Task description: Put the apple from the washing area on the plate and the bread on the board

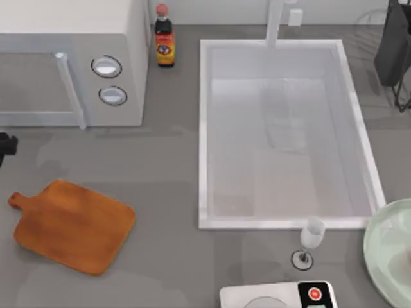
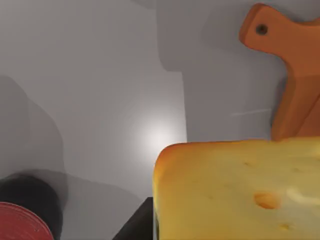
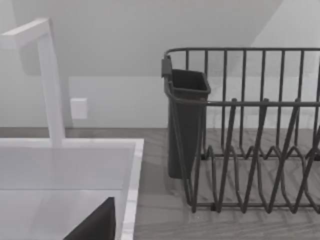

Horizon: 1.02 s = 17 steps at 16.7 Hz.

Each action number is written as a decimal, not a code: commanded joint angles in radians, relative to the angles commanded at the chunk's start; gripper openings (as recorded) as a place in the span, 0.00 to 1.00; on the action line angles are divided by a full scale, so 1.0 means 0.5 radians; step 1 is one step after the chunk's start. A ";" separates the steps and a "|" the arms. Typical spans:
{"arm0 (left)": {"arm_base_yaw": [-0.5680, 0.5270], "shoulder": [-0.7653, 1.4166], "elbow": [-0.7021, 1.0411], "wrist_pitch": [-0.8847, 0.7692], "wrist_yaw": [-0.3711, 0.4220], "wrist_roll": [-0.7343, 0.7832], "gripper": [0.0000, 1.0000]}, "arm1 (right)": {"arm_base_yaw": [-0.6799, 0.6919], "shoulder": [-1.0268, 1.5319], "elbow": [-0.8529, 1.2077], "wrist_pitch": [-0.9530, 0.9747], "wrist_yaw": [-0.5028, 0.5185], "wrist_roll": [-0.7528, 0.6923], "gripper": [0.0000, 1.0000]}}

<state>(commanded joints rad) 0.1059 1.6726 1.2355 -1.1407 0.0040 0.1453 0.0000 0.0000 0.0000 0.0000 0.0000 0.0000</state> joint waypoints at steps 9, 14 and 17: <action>-0.293 0.122 0.010 0.028 -0.021 -1.797 0.00 | 0.000 0.000 0.000 0.000 0.000 0.000 1.00; -0.470 0.110 -0.046 0.102 -0.034 -2.912 0.00 | 0.000 0.000 0.000 0.000 0.000 0.000 1.00; -0.555 0.086 -0.087 0.151 -0.041 -3.363 0.00 | 0.000 0.000 0.000 0.000 0.000 0.000 1.00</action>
<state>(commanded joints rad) -0.1718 1.7156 1.1919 -1.0654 -0.0163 -1.5360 0.0000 0.0000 0.0000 0.0000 0.0000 0.0000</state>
